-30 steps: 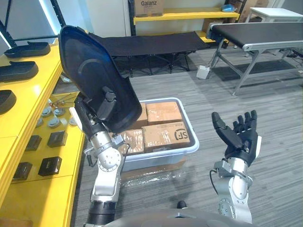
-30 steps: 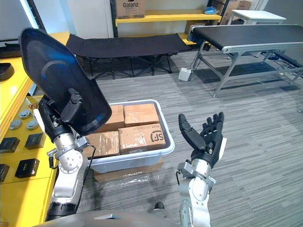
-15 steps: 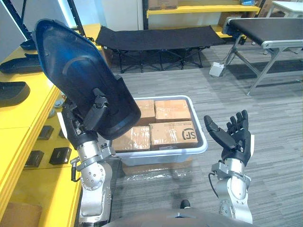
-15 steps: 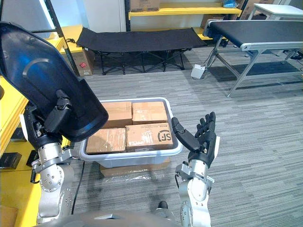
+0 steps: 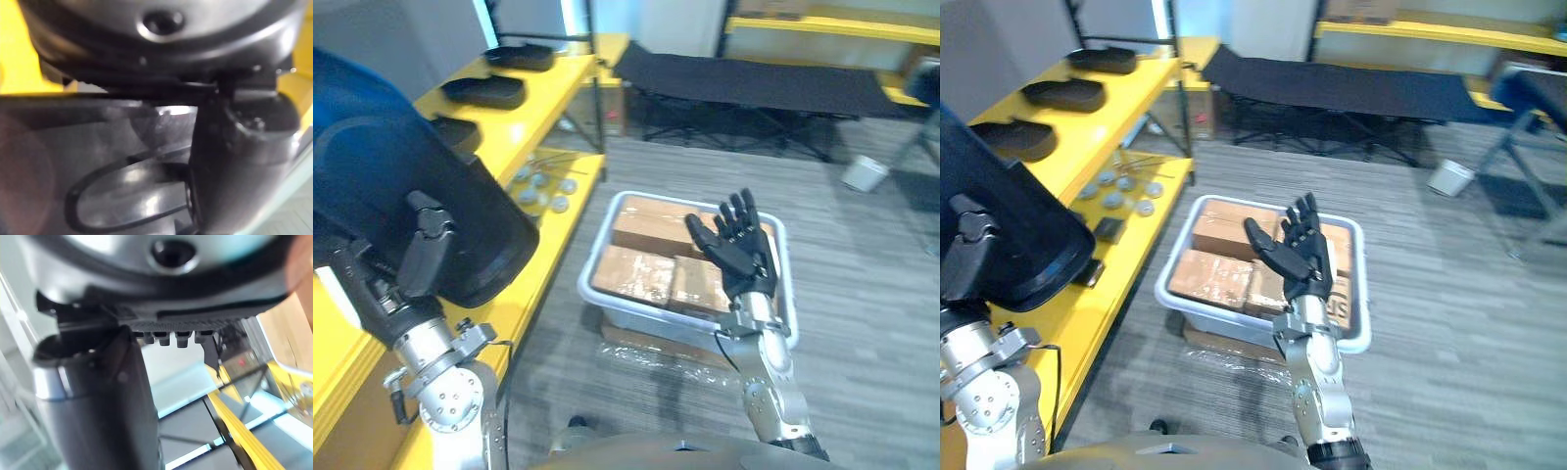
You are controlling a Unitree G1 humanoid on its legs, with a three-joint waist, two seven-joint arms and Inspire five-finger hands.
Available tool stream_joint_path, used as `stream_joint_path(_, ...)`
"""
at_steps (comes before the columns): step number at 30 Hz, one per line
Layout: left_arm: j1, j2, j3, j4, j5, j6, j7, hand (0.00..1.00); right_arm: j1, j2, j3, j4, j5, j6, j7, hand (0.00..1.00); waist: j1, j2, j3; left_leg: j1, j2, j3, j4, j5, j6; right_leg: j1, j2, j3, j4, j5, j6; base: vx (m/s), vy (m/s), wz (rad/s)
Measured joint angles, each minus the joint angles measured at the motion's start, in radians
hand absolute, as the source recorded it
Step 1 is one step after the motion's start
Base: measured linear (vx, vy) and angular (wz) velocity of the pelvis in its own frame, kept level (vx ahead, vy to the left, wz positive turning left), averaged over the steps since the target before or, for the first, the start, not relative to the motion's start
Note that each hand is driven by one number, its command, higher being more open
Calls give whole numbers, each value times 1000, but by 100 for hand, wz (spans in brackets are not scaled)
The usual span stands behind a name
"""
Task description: Walk over and take three plastic housings, then place them on the shelf
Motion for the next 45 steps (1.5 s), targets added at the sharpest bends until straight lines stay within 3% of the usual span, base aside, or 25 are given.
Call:
stream_joint_path(3,46,-12,53,-1,-11,-7,-22,0,-61,3,39,24,-58,9,-3,100,47,-11,6,-9,-17,-56,-1,6,5,26,-8,-57,0,-15,7,-39,1,62)
stream_joint_path(7,101,-27,71,-2,-29,-26,-55,0,-91,2,62,25,-65,43,-2,100,79,-19,6,-6,-24,-77,1,9,5,36,-17,-76,27,-36,10,-4,-3,22)
stream_joint_path(12,114,-37,50,-4,-45,-27,-115,0,-85,-9,47,28,-66,83,-1,100,69,-19,30,-18,-32,-87,35,19,20,74,-27,-129,61,-66,10,-16,-8,30)
stream_joint_path(14,109,-36,8,-3,-49,-28,-170,0,-76,-25,16,28,-114,83,-14,100,42,-22,40,-58,-40,24,62,39,69,108,-40,-207,64,-81,15,-73,24,100)
stream_joint_path(19,103,-35,-18,-2,-84,-52,-189,0,-53,-28,2,45,-213,82,-30,100,53,1,64,-76,-38,63,69,46,70,103,-51,-216,84,-90,23,-26,44,26)
stream_joint_path(22,73,-16,-37,3,-85,-62,-192,0,-34,-31,-15,47,-207,73,-15,100,27,-4,73,-82,-52,59,69,49,76,74,-47,-76,148,-165,34,-30,29,39)
stream_joint_path(24,12,18,-72,31,-90,-65,-228,0,-4,-31,-57,34,-210,50,-7,100,-11,-11,71,-101,-97,-16,70,61,88,41,-5,150,221,-274,0,-16,-53,102)
stream_joint_path(27,-61,52,-114,79,-95,-66,-290,0,6,-33,-121,24,-209,31,-2,100,-40,-9,73,-120,-134,-88,47,109,83,27,5,238,268,-300,-10,10,-44,88)
stream_joint_path(31,-70,67,-138,98,-99,-66,-358,0,6,-35,-169,12,-212,21,46,100,-30,0,85,-115,-131,-100,50,122,81,44,13,215,267,-304,-15,-37,-33,22)
stream_joint_path(34,-46,66,-138,98,-149,-65,-371,0,10,-36,-168,-31,-218,18,96,100,-36,25,101,-100,-121,-96,49,126,79,55,22,224,270,-314,-28,-119,-30,-6)
stream_joint_path(38,-30,66,-137,98,-171,-65,-372,0,40,-38,-179,-65,-218,11,110,100,-44,36,106,-99,-99,-26,48,109,85,50,24,217,288,-343,-34,-146,-15,12)
stream_joint_path(42,-14,66,-121,97,-164,-65,-358,0,40,-33,-196,-65,-208,-14,109,100,-38,30,117,-114,-104,42,66,108,94,57,-2,205,285,-349,-33,-12,63,17)
stream_joint_path(44,-12,65,-100,97,-157,-65,-361,0,40,-22,-201,-65,-209,-22,100,100,-36,-1,119,-120,-142,45,75,101,107,67,-39,200,283,-375,-46,82,99,41)
stream_joint_path(45,-14,65,-83,89,-154,-64,-370,0,38,-15,-202,-66,-209,-37,90,100,-34,-20,119,-165,-172,58,168,52,155,76,-56,203,286,-398,-85,121,143,50)
